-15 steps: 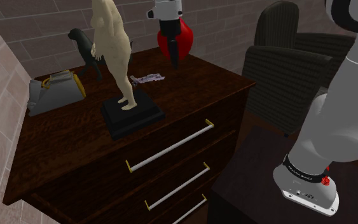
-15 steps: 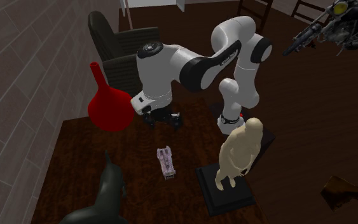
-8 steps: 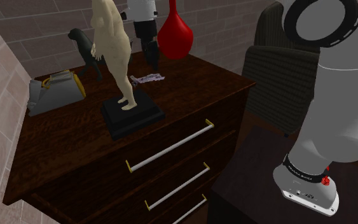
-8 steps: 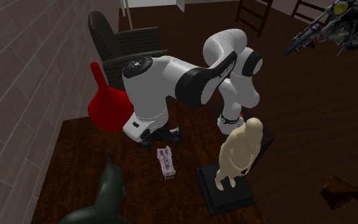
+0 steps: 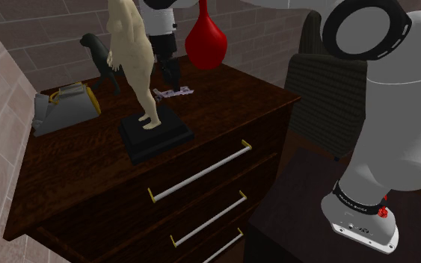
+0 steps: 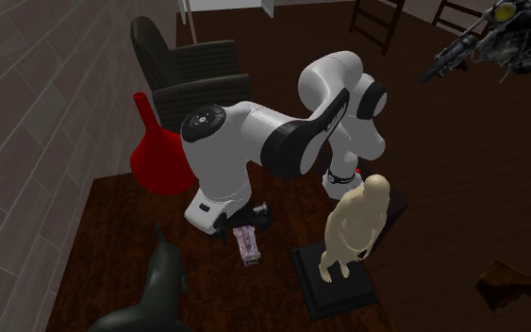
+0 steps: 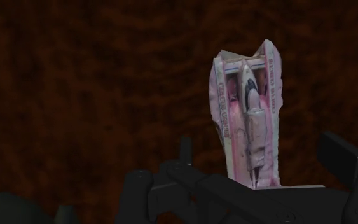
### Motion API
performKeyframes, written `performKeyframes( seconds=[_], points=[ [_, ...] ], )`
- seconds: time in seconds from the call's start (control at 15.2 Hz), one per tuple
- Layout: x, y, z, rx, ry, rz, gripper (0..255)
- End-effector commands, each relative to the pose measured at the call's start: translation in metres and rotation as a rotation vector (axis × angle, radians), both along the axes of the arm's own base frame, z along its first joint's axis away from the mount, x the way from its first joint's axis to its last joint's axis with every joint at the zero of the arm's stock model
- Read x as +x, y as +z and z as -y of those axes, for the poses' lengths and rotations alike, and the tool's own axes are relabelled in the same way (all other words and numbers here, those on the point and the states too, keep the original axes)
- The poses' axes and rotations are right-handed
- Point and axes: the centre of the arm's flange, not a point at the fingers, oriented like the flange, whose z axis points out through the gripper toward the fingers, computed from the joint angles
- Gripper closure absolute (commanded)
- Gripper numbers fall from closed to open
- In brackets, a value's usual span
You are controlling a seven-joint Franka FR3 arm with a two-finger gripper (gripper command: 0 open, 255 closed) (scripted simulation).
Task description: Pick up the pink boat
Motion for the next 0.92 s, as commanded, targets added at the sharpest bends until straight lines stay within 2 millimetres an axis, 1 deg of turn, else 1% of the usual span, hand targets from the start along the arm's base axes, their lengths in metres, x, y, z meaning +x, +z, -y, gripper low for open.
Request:
performKeyframes(
  seconds=[0.0, 0.13, 0.2, 0.79, 0.86],
  points=[
    [-0.0007, -0.0135, -0.0016, 0.000, 0.000, 0.000, 0],
    [-0.0007, -0.0135, -0.0016, 0.000, 0.000, 0.000, 0],
    [-0.0007, -0.0135, -0.0014, 0.000, 0.000, 0.000, 255],
    [-0.0007, -0.0134, -0.0016, 0.000, 0.000, 0.000, 255],
    [-0.0008, -0.0082, -0.0016, 0.000, 0.000, 0.000, 255]
  ],
)
